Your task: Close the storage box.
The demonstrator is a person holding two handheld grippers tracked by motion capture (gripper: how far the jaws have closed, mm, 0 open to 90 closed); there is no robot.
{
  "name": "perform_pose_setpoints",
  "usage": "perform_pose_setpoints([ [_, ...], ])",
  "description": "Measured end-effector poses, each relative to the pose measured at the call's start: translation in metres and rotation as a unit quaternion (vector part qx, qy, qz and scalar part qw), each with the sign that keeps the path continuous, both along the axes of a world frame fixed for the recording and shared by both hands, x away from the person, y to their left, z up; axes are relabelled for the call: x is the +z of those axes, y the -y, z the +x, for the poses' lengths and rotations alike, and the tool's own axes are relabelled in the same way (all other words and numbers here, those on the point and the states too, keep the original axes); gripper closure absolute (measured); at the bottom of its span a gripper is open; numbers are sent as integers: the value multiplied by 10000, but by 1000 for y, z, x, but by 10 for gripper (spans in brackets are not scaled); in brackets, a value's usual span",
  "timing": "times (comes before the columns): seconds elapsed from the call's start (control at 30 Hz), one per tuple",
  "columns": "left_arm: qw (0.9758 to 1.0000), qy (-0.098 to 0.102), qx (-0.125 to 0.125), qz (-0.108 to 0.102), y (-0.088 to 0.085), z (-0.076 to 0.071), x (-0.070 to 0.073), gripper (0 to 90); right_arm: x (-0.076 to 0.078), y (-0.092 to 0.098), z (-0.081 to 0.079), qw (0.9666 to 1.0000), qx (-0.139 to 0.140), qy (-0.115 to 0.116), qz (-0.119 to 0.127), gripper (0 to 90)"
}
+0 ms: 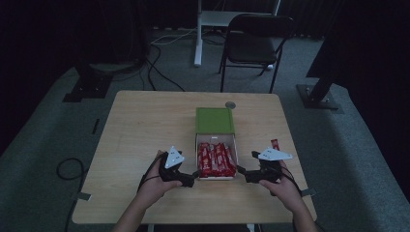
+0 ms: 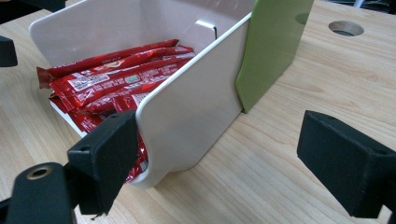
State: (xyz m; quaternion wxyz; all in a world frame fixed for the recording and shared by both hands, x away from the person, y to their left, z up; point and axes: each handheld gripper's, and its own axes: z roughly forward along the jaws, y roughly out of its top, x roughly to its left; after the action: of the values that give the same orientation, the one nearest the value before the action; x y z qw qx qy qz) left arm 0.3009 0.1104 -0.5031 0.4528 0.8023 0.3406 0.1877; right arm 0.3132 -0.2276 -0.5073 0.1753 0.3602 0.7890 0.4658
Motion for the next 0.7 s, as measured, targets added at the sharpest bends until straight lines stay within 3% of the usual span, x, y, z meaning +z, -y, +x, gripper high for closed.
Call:
perform_pose_setpoints([
  [0.27, 9997, 7, 219, 73, -2, 9, -3, 26, -2, -1, 4, 10000, -15, -49, 43, 116],
  [0.4, 9998, -53, 207, -8, -2, 11, -4, 26, -3, -1, 4, 9999, -26, -74, 80, 114],
  [0.7, 9997, -137, 205, 51, -1, 17, -6, 26, -2, -1, 6, 9999, -32, -64, 72, 113],
])
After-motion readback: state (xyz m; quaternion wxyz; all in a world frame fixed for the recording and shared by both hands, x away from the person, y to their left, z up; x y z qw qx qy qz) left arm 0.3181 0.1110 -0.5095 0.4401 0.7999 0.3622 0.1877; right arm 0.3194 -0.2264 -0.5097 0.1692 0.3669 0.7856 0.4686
